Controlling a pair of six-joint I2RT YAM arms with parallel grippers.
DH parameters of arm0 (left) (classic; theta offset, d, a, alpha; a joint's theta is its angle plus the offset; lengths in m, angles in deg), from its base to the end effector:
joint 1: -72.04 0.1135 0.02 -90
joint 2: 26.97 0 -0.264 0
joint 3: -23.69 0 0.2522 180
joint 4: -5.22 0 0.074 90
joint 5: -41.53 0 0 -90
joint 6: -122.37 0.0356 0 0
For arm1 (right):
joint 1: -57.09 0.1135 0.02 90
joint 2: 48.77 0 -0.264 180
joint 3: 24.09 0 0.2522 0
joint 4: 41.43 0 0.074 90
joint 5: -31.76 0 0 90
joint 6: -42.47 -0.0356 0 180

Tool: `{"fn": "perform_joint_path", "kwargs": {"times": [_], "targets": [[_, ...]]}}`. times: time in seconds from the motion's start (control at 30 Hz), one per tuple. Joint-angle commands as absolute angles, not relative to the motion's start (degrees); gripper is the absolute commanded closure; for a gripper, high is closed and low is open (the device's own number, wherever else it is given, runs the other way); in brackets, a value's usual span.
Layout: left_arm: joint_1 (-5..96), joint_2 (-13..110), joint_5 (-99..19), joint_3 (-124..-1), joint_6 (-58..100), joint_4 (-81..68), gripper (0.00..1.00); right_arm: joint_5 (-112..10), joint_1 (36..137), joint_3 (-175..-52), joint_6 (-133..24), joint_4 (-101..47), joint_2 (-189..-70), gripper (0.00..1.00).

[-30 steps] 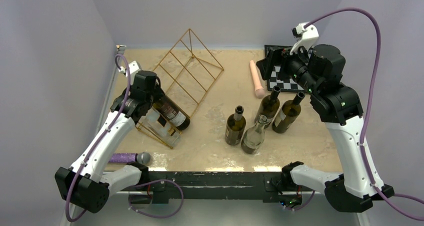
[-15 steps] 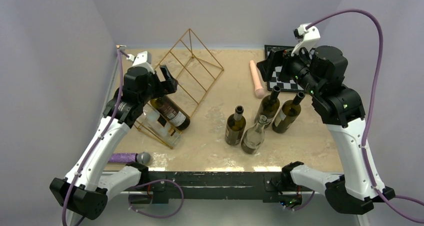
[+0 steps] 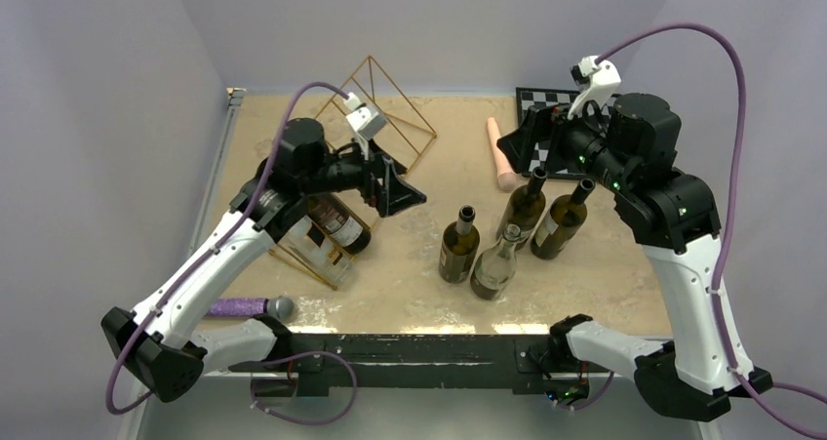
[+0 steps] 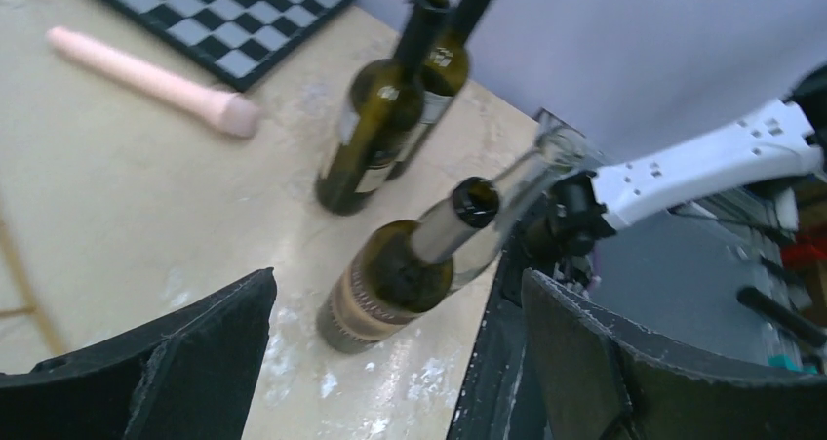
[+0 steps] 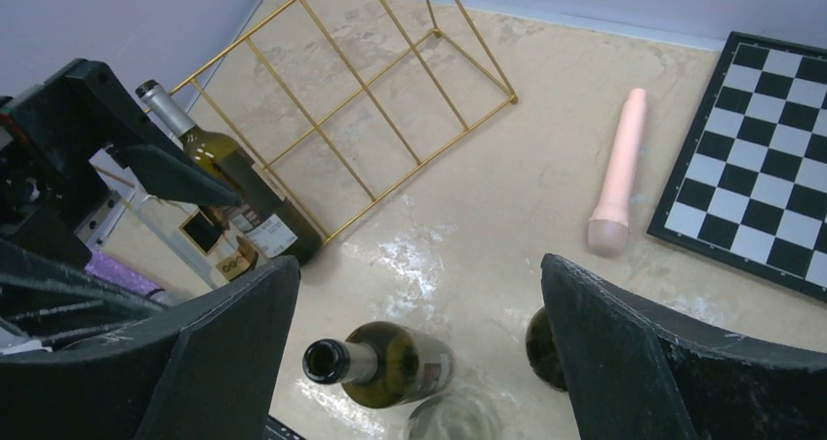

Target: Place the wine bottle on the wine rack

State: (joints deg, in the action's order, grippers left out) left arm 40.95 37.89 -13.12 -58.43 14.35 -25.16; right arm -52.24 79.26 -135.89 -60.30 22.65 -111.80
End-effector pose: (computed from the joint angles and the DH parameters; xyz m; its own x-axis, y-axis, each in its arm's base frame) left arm 0.2026 -0.1462 0.4039 -0.4644 -0.0146 -0.8855 0.7992 0.4238 -0.4262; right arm 0.1579 0.0684 0.5096 -0.3421 0.0980 -0.9346 -0.4030 0.8831 0.2401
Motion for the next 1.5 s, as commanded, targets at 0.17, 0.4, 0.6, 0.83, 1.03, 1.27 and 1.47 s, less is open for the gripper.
{"fn": "perform_joint_path", "kwargs": {"times": [0.17,0.4,0.6,0.83,1.03,1.27,1.47], "targets": [[31.17,42.25,-11.30,-60.19,17.37,-15.28,0.01,-47.39,79.21,-135.66,-63.34,26.96,-106.68,0.01],[27.74,46.69,-7.00,-57.21,19.47,-9.58,0.01,-46.51,79.17,-132.60,-66.82,30.34,-103.60,0.01],[24.74,47.74,-11.94,-51.64,23.76,-1.08,0.01,-46.41,79.15,-128.76,-70.82,29.90,-100.82,0.05],[24.26,49.48,-12.53,-47.60,26.75,5.22,0.01,-45.00,79.17,-123.66,-72.17,27.99,-99.63,0.08],[23.97,50.92,-16.10,-44.96,27.30,9.88,0.04,-45.11,79.19,-119.36,-73.50,25.37,-96.89,0.09],[23.79,53.35,-17.14,-44.97,24.65,17.17,0.11,-43.21,79.14,-119.21,-73.32,25.30,-97.49,0.09],[23.48,54.84,-16.56,-45.12,22.31,19.56,0.27,-43.48,78.93,-117.01,-73.13,24.84,-97.09,0.08]]}}
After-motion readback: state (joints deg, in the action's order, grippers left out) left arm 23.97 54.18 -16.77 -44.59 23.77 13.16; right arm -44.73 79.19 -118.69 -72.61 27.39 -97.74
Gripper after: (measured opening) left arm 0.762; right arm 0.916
